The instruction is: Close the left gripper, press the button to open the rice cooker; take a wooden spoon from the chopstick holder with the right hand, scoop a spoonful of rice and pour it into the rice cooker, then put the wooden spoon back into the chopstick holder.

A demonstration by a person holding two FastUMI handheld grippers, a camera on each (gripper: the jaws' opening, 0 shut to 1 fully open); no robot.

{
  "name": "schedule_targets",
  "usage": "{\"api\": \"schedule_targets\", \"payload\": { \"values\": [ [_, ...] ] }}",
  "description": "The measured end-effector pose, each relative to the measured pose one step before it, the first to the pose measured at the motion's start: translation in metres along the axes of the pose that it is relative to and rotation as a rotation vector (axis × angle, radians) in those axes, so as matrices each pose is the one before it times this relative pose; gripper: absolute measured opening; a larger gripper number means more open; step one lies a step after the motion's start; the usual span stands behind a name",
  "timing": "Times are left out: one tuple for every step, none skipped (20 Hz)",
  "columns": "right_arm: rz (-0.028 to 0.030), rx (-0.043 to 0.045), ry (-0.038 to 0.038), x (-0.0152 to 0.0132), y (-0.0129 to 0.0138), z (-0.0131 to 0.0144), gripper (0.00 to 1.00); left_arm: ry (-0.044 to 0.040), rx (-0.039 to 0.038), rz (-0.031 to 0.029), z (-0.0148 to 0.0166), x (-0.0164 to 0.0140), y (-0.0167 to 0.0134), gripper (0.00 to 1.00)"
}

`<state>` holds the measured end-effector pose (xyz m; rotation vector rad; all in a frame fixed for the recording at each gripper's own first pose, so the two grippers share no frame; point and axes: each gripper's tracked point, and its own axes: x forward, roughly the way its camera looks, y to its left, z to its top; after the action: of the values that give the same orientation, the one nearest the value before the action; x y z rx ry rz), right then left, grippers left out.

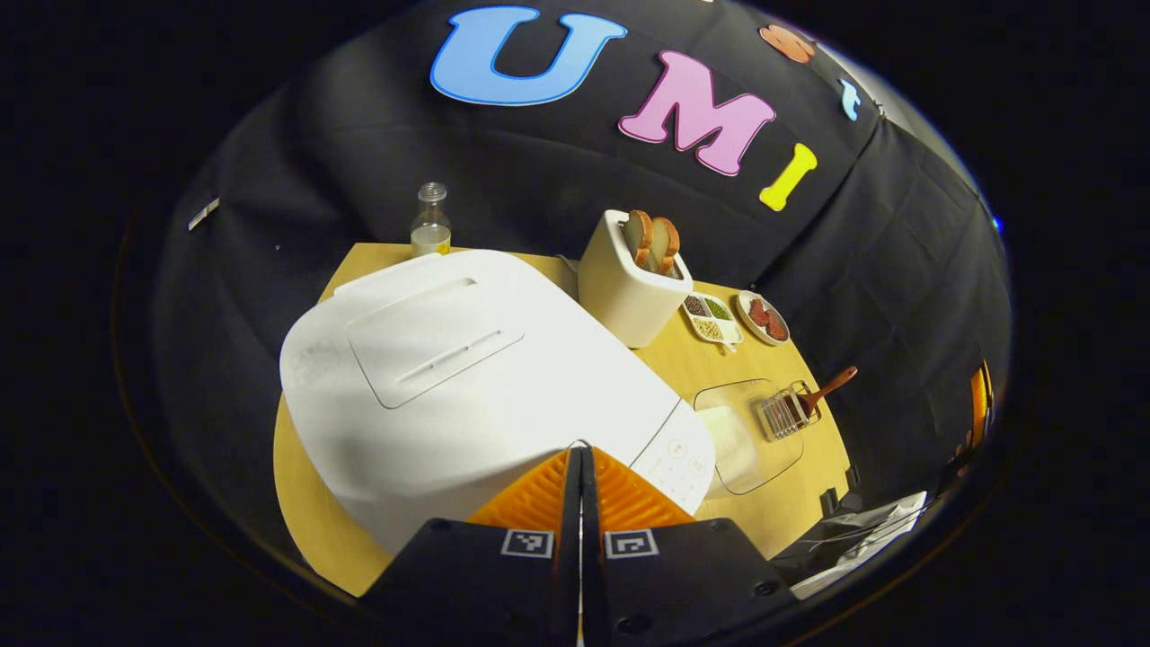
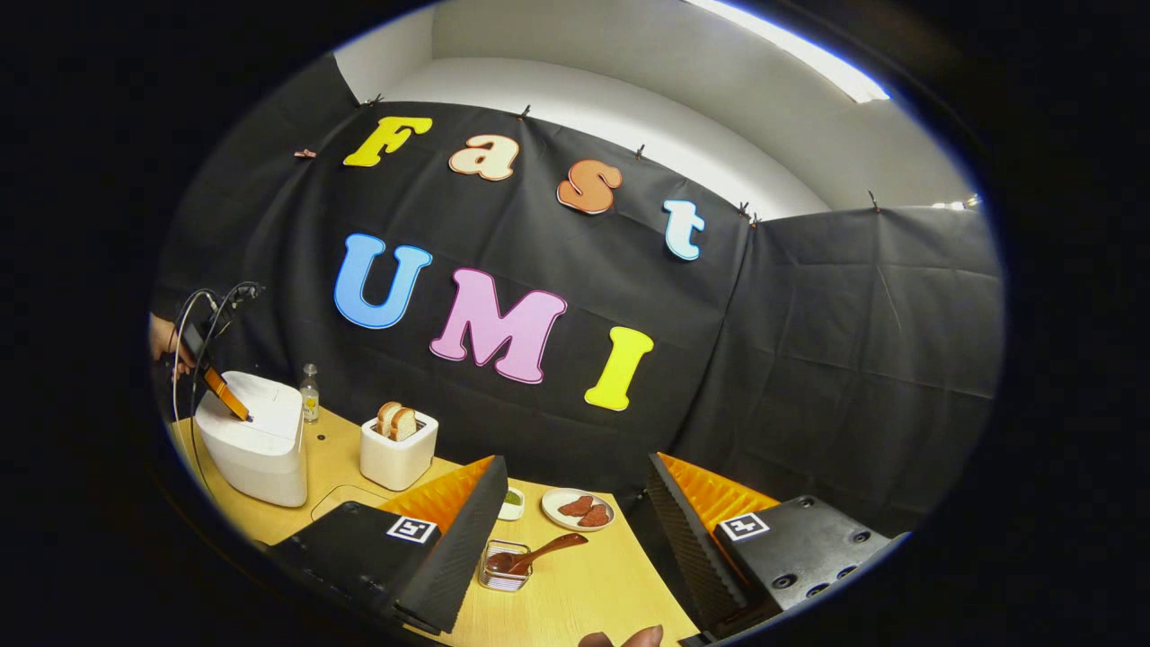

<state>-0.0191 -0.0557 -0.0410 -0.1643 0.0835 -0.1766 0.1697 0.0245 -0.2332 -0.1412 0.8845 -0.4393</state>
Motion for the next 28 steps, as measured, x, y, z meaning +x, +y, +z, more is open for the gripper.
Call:
{"api": "schedule_targets", "payload": {
  "values": [
    [0.00189,-0.00021,0.00076,-0.00143,-0.00021,-0.00054,0.98,-0.02119,0.01078,0.00573,0.00383,-0.00228,-0.00115,0.07],
    [0.00009,-0.00028,0.00196,-0.00121,-0.00097,-0.00109,0.98,-0.03087,0.01433,0.00295,0.00644,-0.00516,-0.00146,0.1],
    [-0.00194,0.00064,0.00233,-0.00129,-0.00084,-0.00025,0.98,-0.04321,0.01414,0.00309,0.00743,-0.00686,-0.00104,0.07],
    [-0.00298,0.00185,0.00152,0.00001,-0.00224,-0.00067,0.98,-0.04107,0.00736,0.00279,0.00818,-0.0064,-0.00144,0.07],
    [-0.00241,0.00252,0.00114,-0.00156,-0.0017,-0.0008,0.98,-0.05582,0.00661,0.00686,0.01024,-0.00676,0.00059,0.07],
    [-0.00378,0.00324,0.00134,-0.00046,-0.00123,-0.00098,0.98,-0.06535,0.00606,0.01243,0.01578,-0.00693,0.00088,0.08],
    [-0.00205,0.00441,0.0001,-0.00122,-0.00129,-0.00046,0.98,-0.07811,0.00474,0.02261,0.01701,-0.00673,0.00112,0.09],
    [-0.0007,0.00509,-0.00089,-0.00083,-0.0002,-0.0003,0.98,-0.08403,0.00486,0.03184,0.02157,-0.00688,0.00336,0.09],
    [0.0005,0.00316,0.0004,-0.00107,0.00024,-0.00058,0.98,-0.08219,0.0066,0.02857,0.02076,-0.00737,0.00308,0.1],
    [0.00109,0.00072,0.00057,-0.00123,0.00038,-0.00089,0.98,-0.08308,0.01174,0.02502,0.02303,-0.00659,0.00248,0.13],
    [0.00309,-0.00028,-0.00068,-0.00097,0.00114,0.00066,0.98,-0.06804,0.00619,-0.00281,0.01619,-0.00871,-0.00266,0.19],
    [0.00304,-0.00046,-0.00234,-0.00105,0.0014,0.0004,0.98,-0.04123,-0.00641,-0.02453,0.01154,-0.01014,-0.00885,0.24],
    [0.00159,0.00012,-0.00322,-0.00076,0.00095,0.00083,0.98,-0.03731,-0.00763,-0.02826,0.00943,-0.00526,-0.00774,0.46],
    [0.00215,0.00056,-0.00181,-0.00083,0.00079,0.00046,0.98,-0.04035,-0.00682,-0.00568,0.00773,-0.00596,-0.00269,0.69],
    [0.00407,0.0,-0.00117,-0.00165,0.00128,0.00083,0.98,-0.03838,-0.01575,0.00255,0.00973,-0.00493,0.0023,0.92],
    [0.00483,-0.00184,-0.00136,-0.00126,0.00126,0.00023,0.98,-0.04561,-0.03054,0.0292,0.01053,-0.00637,0.00365,0.96],
    [0.00511,-0.0025,-0.00186,-0.00137,0.00154,0.00016,0.98,-0.04015,-0.03801,0.06178,0.00574,-0.00249,0.00947,0.95],
    [0.00442,-0.00058,0.00036,-0.00136,0.00058,-0.00099,0.98,-0.03505,-0.05081,0.08429,0.00485,-0.00342,0.01403,0.95],
    [0.0063,0.00249,0.00289,-0.00061,0.00124,-0.00124,0.98,-0.02995,-0.0706,0.06824,0.00122,-0.00658,0.0111,0.95],
    [0.00917,0.00351,0.00372,0.00129,0.00205,-0.00131,0.98,-0.01952,-0.09138,0.01569,0.00332,-0.00709,0.00486,0.95],
    [0.0118,0.00147,0.00402,-0.0003,0.00162,-0.00206,0.98,-0.01765,-0.10139,-0.02091,0.00498,-0.012,-0.00125,0.95],
    [0.01215,-0.00099,0.00509,0.00195,0.00152,-0.00201,0.98,-0.03656,-0.09348,-0.019,0.01037,-0.00272,-0.00189,0.95],
    [0.01357,-0.00201,0.00667,0.00124,0.00149,-0.00307,0.98,-0.05492,-0.06685,0.00523,0.00883,-0.00305,0.00506,0.95],
    [0.0113,-0.00134,0.00716,0.00179,0.00034,-0.00403,0.98,-0.05411,-0.02947,0.01957,0.01187,-0.00801,0.00702,0.95],
    [0.01021,0.00263,0.00827,0.00285,0.0001,-0.00531,0.98,-0.04561,0.00299,0.01966,0.00876,-0.01224,0.0062,0.95],
    [0.0108,0.00612,0.00721,0.00401,-0.00021,-0.00548,0.98,-0.04021,0.02437,0.01283,0.0115,-0.01162,0.00336,0.95],
    [0.01136,0.00807,0.00689,0.0042,0.00044,-0.00624,0.98,-0.03303,0.03795,-0.00097,0.0119,-0.0164,-0.00155,0.95],
    [0.00919,0.00751,0.00746,0.00483,-0.00038,-0.00659,0.98,-0.02331,0.0537,-0.00884,0.01073,-0.01013,-0.00356,0.95]
  ]
}}
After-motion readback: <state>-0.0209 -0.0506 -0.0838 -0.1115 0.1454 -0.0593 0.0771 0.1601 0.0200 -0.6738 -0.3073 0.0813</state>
